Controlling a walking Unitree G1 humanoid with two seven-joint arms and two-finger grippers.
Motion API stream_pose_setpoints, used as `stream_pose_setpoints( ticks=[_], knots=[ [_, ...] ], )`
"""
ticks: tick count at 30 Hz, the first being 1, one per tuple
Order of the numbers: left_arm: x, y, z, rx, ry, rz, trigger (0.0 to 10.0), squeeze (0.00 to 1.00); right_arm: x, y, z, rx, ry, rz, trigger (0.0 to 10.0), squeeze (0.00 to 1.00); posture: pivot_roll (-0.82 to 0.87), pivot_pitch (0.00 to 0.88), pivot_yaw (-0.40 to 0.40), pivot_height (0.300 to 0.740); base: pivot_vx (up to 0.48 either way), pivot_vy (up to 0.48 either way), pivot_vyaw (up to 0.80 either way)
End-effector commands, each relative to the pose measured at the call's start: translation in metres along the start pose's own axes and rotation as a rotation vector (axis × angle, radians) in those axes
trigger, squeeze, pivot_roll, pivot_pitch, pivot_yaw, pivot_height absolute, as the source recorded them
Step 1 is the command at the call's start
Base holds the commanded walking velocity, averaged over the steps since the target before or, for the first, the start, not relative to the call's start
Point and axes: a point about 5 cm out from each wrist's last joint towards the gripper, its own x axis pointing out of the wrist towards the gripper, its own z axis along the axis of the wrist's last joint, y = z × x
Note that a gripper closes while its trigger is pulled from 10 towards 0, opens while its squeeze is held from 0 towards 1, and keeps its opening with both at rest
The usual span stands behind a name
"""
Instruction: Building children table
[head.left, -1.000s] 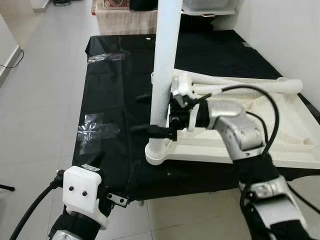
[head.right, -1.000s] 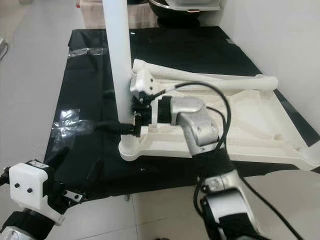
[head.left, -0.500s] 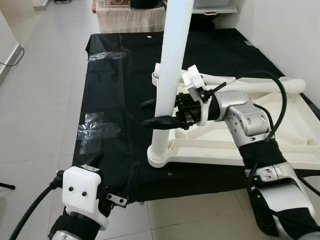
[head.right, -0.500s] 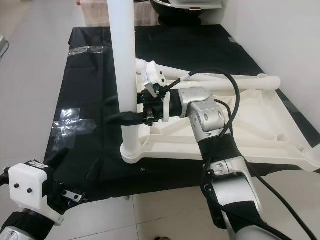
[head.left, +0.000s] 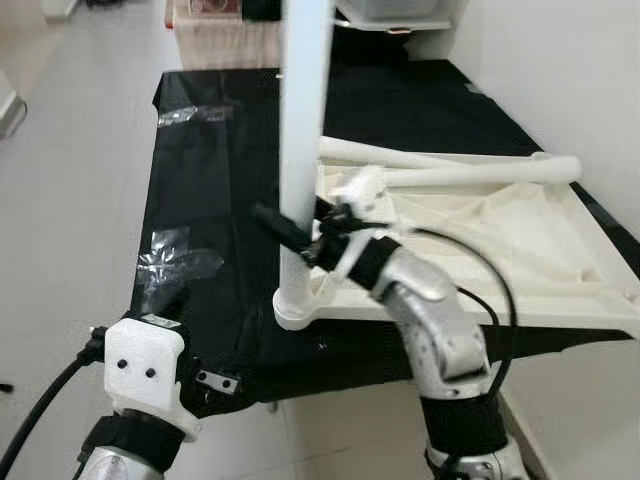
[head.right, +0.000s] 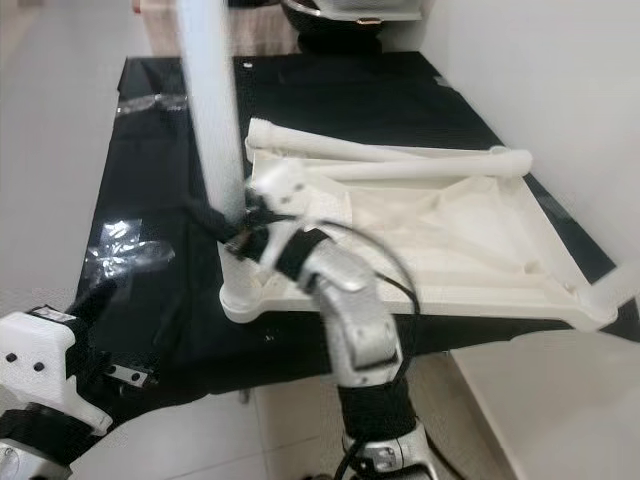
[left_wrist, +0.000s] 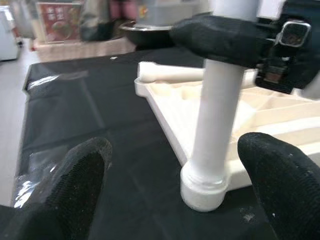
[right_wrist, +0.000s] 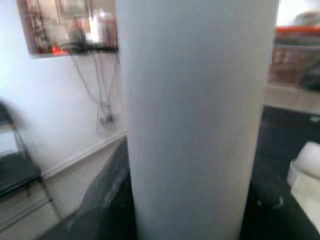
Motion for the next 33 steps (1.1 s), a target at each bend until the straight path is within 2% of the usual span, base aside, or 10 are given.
stream_pose_setpoints(
  ticks=[1, 6, 7, 9, 11, 12, 14, 27, 28, 33],
  knots=[
    [0.000, 0.000, -0.002, -0.007, 0.016, -0.004, 10.0, 0.00, -0.002, 0.007, -0.042, 0.068, 0.219, -0.017, 0.0, 0.00, 0.11, 0.179, -0.057, 0.740, 0.000, 0.000, 0.00],
    [0.002, 0.000, -0.003, -0.009, 0.014, -0.005, 10.0, 0.00, 0.006, 0.002, -0.035, 0.036, 0.191, -0.011, 0.0, 0.00, 0.11, 0.177, -0.059, 0.740, 0.000, 0.000, 0.00],
    [0.002, 0.000, -0.003, -0.009, 0.014, -0.004, 10.0, 0.00, 0.008, -0.001, -0.033, 0.026, 0.181, -0.007, 2.2, 0.00, 0.11, 0.177, -0.063, 0.740, 0.000, 0.000, 0.00],
    [0.002, 0.001, -0.003, -0.010, 0.014, 0.002, 10.0, 0.00, 0.008, -0.001, -0.028, 0.019, 0.167, -0.017, 10.0, 0.00, 0.11, 0.178, -0.063, 0.740, 0.000, 0.000, 0.00],
    [0.002, 0.001, -0.003, -0.011, 0.014, 0.004, 10.0, 0.00, 0.009, -0.001, -0.025, 0.030, 0.143, -0.008, 10.0, 0.00, 0.11, 0.179, -0.063, 0.740, 0.000, 0.000, 0.00],
    [0.002, 0.001, -0.002, -0.013, 0.014, 0.005, 10.0, 0.00, 0.009, 0.001, -0.019, 0.046, 0.121, 0.004, 10.0, 0.97, 0.11, 0.180, -0.062, 0.740, 0.000, 0.000, 0.00],
    [0.002, 0.001, -0.002, -0.015, 0.015, 0.005, 10.0, 0.00, 0.009, 0.003, -0.016, 0.056, 0.106, 0.015, 10.0, 1.00, 0.11, 0.180, -0.062, 0.740, 0.000, 0.000, 0.00],
    [0.001, 0.000, -0.004, -0.021, 0.017, 0.008, 10.0, 0.00, 0.009, -0.032, 0.008, -0.179, 0.103, 0.517, 10.0, 1.00, 0.14, 0.164, -0.078, 0.740, 0.000, 0.000, 0.00],
    [0.001, 0.000, -0.004, -0.020, 0.017, 0.010, 10.0, 0.00, 0.011, -0.040, 0.010, -0.192, 0.114, 0.529, 10.0, 0.19, 0.14, 0.164, -0.078, 0.740, 0.000, 0.000, 0.00],
    [0.000, 0.001, -0.004, -0.019, 0.019, 0.017, 10.0, 0.00, 0.017, -0.057, 0.020, -0.197, 0.115, 0.570, 10.0, 0.00, 0.15, 0.165, -0.081, 0.740, 0.000, 0.000, 0.00]
  ],
)
